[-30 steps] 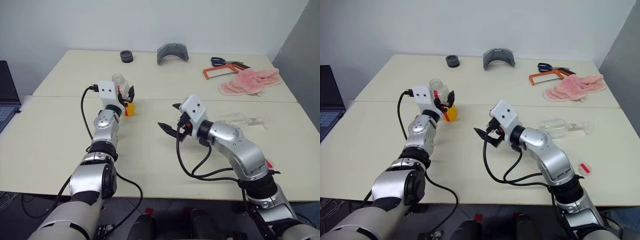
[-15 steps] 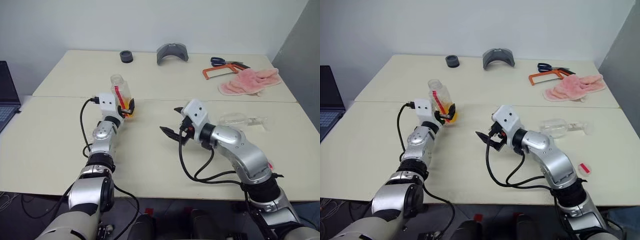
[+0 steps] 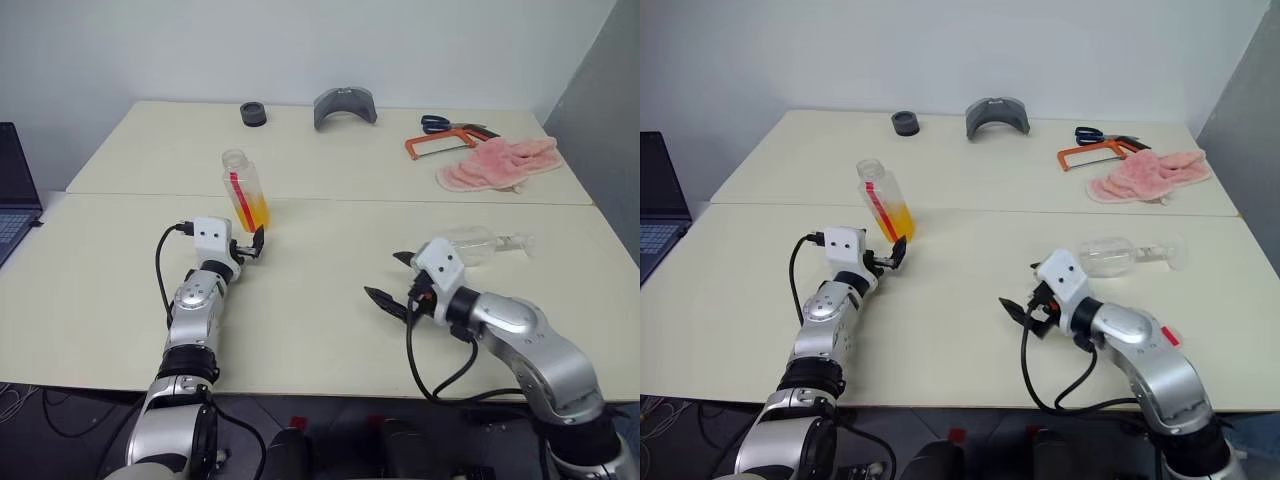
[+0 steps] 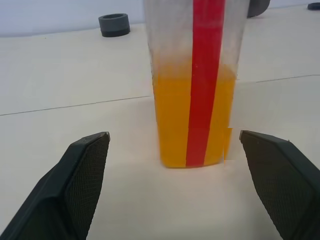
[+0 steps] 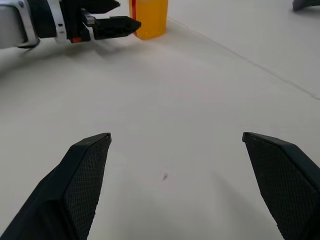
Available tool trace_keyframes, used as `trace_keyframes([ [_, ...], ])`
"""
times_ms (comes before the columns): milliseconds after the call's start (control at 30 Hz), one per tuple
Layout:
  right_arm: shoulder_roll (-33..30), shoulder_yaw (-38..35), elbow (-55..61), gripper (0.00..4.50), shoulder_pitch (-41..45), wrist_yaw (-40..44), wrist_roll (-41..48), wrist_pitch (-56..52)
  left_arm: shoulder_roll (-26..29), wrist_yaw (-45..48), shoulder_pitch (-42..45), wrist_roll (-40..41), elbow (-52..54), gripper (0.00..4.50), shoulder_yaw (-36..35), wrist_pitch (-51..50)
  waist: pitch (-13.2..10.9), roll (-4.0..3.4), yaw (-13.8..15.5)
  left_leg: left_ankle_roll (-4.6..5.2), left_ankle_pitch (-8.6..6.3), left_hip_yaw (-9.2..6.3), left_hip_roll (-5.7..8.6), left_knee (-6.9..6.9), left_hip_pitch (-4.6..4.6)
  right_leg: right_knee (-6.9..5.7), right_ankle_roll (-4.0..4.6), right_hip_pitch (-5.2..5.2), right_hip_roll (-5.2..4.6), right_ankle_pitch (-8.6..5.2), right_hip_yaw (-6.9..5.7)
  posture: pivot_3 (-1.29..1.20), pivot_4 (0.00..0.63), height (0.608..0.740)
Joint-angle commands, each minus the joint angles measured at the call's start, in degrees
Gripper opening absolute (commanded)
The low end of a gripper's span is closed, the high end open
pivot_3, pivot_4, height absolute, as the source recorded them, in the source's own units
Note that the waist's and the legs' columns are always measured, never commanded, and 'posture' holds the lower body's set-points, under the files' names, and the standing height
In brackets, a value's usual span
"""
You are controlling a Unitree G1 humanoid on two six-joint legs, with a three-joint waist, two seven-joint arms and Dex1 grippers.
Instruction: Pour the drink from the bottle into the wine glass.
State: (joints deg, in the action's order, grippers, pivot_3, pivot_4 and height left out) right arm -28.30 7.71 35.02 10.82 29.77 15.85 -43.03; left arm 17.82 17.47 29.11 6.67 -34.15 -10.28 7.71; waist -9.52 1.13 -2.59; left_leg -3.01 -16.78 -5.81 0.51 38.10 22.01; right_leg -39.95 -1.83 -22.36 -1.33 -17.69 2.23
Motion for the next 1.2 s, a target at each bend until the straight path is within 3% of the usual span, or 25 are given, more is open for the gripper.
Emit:
trace_keyframes([
  [33, -2.8, -3.7, 6.3, 4.5, -3.3, 0.7, -0.1, 2.9, 0.0, 2.9, -4.1, 0.3, 8.7, 4.47, 2.1, 0.0, 0.0, 0.0, 0.0, 0.0, 0.0, 0.01, -0.01, -0.01, -0.04, 0.0, 0.0, 0.04, 0.01, 0.0, 0.0, 0.0, 0.15, 0.74],
  [300, -8.6, -14.1, 12.6, 4.5, -16.2, 1.4, -2.1, 8.7, -1.8, 14.6, -10.6, 5.3, 20.2, 4.47, 8.5, -7.1, 0.0, 0.03, 1.0, 0.01, 0.0, 0.03, -0.03, 0.02, -0.1, 0.03, -0.01, 0.17, 0.04, 0.0, -0.01, 0.0, 0.15, 0.74],
  [467, -15.3, -22.6, 6.9, 4.5, -24.3, 1.1, -10.7, 16.2, -1.1, 24.8, -6.8, 6.8, 19.4, 4.47, 13.1, -9.5, 0.0, 0.03, 1.1, 0.02, -0.01, 0.15, 0.0, 0.05, -0.19, 0.05, -0.02, 0.28, 0.05, -0.01, 0.05, 0.0, 0.15, 0.74],
  [600, -19.3, -26.4, -1.5, 4.5, -25.1, 0.4, -16.4, 22.8, -0.4, 33.2, -1.3, 7.0, 16.3, 4.47, 16.1, -9.0, 0.0, 0.03, 1.0, 0.02, 0.0, 0.35, 0.0, 0.04, -0.27, 0.06, -0.02, 0.34, 0.19, -0.01, 0.04, 0.0, 0.15, 0.74],
  [733, -22.8, -24.7, -10.0, 4.5, -23.1, -0.7, -22.7, 28.2, -0.3, 40.5, 3.9, 7.0, 12.4, 4.47, 17.8, -7.1, 0.0, 0.03, 0.6, 0.02, 0.0, 0.67, 0.02, 0.0, -0.38, 0.04, -0.02, 0.35, 0.3, -0.01, 0.16, 0.0, 0.15, 0.74],
  [967, -25.6, -12.4, -27.1, 4.5, -12.1, -5.4, -36.6, 40.0, 0.6, 54.5, 7.3, 7.6, 12.1, 4.47, 22.0, -5.8, 0.0, 0.01, 0.6, 0.01, 0.0, 0.9, -0.01, -0.03, -0.48, 0.03, -0.02, 0.35, 0.32, -0.01, 0.33, 0.0, 0.15, 0.74],
  [1200, -24.9, -5.3, -39.8, 4.5, -1.0, -12.7, -46.2, 45.5, 0.1, 55.5, 8.2, 6.3, 10.6, 4.47, 22.0, -2.8, 0.0, 0.01, 0.7, 0.02, 0.0, 0.88, -0.07, 0.0, -0.42, 0.03, -0.01, 0.32, 0.22, -0.01, 0.34, 0.0, 0.15, 0.74],
])
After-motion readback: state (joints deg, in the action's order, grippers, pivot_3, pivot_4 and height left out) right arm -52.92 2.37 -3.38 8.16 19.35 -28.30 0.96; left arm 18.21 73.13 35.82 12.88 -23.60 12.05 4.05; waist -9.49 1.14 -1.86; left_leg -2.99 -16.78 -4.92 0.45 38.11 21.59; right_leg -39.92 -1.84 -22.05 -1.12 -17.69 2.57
